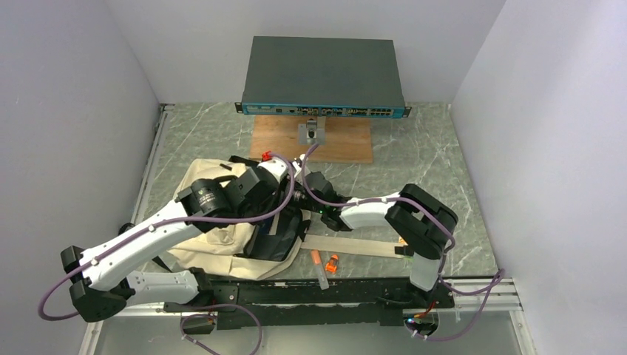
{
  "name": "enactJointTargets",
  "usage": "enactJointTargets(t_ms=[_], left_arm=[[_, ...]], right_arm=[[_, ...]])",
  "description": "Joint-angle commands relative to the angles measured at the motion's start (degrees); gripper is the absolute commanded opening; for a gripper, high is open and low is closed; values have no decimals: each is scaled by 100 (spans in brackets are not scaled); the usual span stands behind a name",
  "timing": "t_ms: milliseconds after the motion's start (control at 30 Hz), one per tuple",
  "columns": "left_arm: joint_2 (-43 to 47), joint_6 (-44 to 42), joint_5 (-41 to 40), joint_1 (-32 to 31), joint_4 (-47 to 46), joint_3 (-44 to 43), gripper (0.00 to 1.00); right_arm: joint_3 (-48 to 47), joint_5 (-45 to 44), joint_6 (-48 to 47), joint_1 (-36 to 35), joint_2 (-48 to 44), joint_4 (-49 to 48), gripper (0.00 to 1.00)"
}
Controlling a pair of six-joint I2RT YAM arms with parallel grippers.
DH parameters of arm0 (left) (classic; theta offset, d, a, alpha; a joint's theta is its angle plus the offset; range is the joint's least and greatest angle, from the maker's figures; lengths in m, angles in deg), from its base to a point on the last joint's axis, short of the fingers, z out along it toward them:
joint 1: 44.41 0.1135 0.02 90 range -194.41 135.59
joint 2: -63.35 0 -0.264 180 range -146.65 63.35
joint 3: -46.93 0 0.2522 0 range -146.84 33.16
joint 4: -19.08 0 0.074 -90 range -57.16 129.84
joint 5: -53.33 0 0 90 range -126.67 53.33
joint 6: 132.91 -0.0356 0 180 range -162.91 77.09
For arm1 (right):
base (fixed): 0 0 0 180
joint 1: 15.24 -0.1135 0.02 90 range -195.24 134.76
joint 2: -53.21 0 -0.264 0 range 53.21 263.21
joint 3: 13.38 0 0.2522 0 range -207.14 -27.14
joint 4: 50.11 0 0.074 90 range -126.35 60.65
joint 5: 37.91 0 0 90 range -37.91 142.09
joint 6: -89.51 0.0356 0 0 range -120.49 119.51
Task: Pack the student bag
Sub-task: Place the book in the student bag.
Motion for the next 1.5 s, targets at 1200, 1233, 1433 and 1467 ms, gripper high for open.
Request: enactJointTargets(t_ms=[1200, 1233, 1433, 1467], left_arm=[[1644, 411, -166, -32, -575, 954, 0], [1662, 423, -134, -28, -591, 995, 0], [1612, 540, 50, -32, -656, 1207, 0], [1619, 534, 76, -28, -673, 1233, 0]], right_arm=[[-416, 702, 480, -199, 1115, -2418, 40], [-315, 717, 427, -203, 1040, -2380, 43], [539, 621, -86, -90, 218, -1786, 70], [527, 619, -162, -88, 193, -1695, 70]])
